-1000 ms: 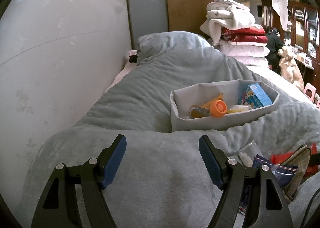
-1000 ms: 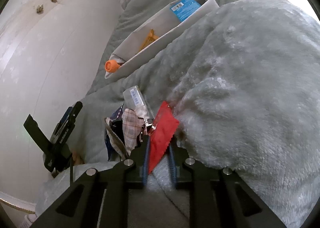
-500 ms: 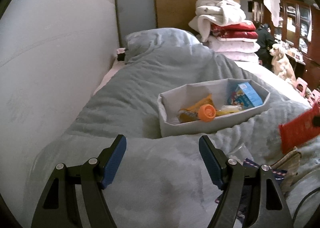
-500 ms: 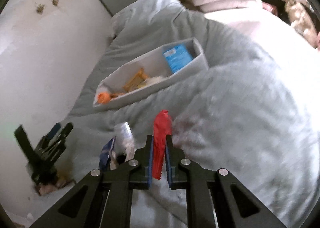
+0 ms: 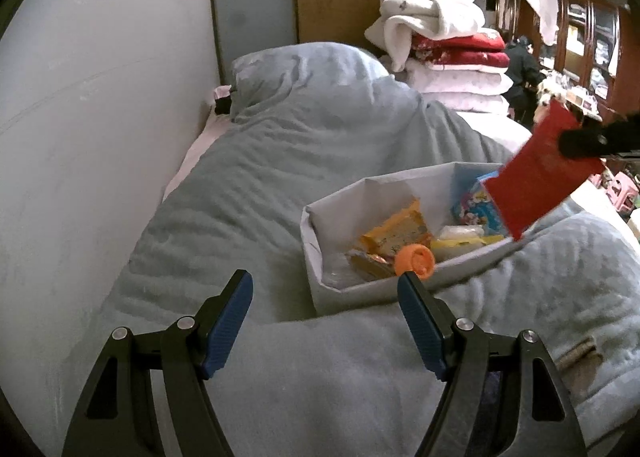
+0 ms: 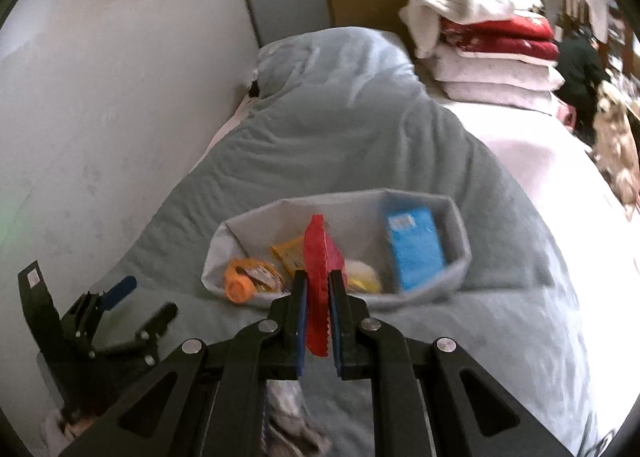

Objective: Organize objects
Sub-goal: 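Lift the red packet into the white basket and release it, then return the right gripper to the pile over the plaid cloth pouch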

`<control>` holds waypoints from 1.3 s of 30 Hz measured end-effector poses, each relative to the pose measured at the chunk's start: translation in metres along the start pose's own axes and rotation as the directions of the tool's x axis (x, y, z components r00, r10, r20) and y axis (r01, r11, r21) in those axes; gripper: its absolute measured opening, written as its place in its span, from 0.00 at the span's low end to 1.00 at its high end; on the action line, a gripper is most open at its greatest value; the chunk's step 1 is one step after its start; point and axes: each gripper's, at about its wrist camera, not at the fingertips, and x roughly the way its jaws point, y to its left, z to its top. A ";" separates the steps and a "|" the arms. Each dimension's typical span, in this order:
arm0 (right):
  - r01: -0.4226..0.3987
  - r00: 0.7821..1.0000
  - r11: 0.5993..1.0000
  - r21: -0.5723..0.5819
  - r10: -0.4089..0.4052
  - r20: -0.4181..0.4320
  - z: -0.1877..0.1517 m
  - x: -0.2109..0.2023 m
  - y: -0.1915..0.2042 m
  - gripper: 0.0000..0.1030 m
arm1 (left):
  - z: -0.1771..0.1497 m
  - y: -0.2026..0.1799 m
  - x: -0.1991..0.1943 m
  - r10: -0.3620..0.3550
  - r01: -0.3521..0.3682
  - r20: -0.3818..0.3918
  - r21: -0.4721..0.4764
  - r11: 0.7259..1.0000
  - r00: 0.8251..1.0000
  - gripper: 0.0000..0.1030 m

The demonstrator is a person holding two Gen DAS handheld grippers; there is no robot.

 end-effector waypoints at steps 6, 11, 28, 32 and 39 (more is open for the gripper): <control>0.008 1.000 0.999 -0.035 -0.009 -0.020 0.027 0.053 0.033 0.10 | 0.014 0.000 0.029 0.008 -0.009 -0.032 -0.021 1.000 0.999 0.72; 0.127 0.990 0.987 -0.104 -0.132 -0.043 0.022 0.110 0.054 0.10 | -0.002 0.004 0.042 0.009 -0.011 -0.035 -0.058 0.998 0.999 0.72; -0.196 0.967 0.981 0.009 0.195 -0.166 -0.010 0.081 0.016 0.37 | -0.032 0.014 0.007 -0.039 0.046 0.043 -0.193 0.980 0.998 0.72; -0.221 0.966 0.975 0.026 0.223 -0.129 -0.029 0.045 -0.003 0.38 | -0.037 -0.004 -0.006 -0.044 0.053 0.074 -0.114 0.992 0.996 0.72; -0.233 0.951 0.966 0.112 0.250 -0.181 -0.097 0.010 -0.039 0.39 | -0.054 -0.032 -0.031 -0.154 0.153 0.104 0.009 0.988 0.983 0.73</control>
